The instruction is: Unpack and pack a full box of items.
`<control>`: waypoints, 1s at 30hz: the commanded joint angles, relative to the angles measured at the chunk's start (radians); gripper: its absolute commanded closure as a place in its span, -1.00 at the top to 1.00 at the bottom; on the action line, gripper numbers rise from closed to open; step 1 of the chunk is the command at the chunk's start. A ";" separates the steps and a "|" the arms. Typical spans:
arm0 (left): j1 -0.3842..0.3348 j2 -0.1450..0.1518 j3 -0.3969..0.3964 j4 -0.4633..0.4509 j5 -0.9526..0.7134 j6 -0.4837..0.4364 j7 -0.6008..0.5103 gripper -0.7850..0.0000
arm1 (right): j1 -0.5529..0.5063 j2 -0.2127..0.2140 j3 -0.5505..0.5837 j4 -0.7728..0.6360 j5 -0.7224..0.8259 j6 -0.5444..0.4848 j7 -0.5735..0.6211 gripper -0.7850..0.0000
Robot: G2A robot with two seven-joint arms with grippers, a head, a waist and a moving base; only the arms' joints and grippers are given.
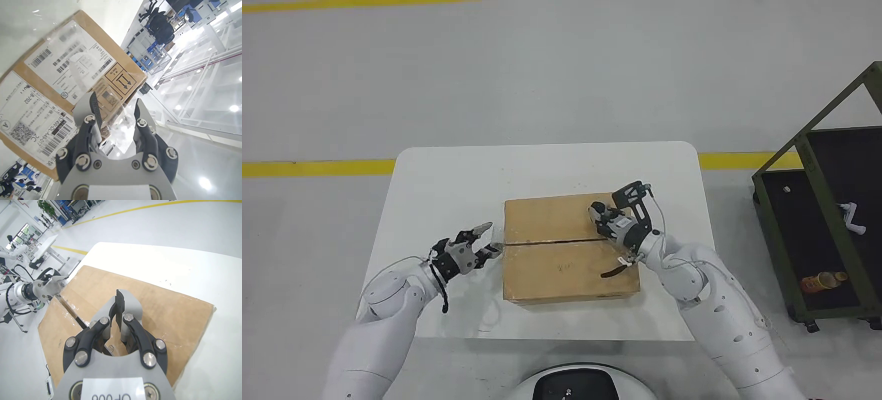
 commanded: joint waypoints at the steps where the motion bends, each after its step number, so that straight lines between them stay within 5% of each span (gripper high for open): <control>1: -0.004 -0.003 0.001 0.003 -0.020 -0.007 -0.002 0.29 | -0.001 0.000 0.000 0.000 0.000 0.001 0.001 -1.00; 10: -0.007 -0.011 0.001 0.021 -0.091 0.010 -0.010 0.36 | -0.002 -0.001 0.002 0.000 -0.004 0.005 0.000 -1.00; 16: -0.016 -0.016 0.007 0.029 -0.122 0.015 -0.009 -0.03 | 0.000 -0.002 0.001 0.003 -0.006 0.004 -0.003 -1.00; 25: -0.030 -0.022 0.022 0.045 -0.123 0.006 -0.019 -0.28 | 0.002 -0.003 -0.002 0.007 -0.007 0.006 -0.002 -1.00; 30: -0.036 -0.023 0.022 0.051 -0.113 0.000 -0.020 -0.58 | 0.001 -0.003 -0.001 0.007 -0.007 0.005 -0.002 -1.00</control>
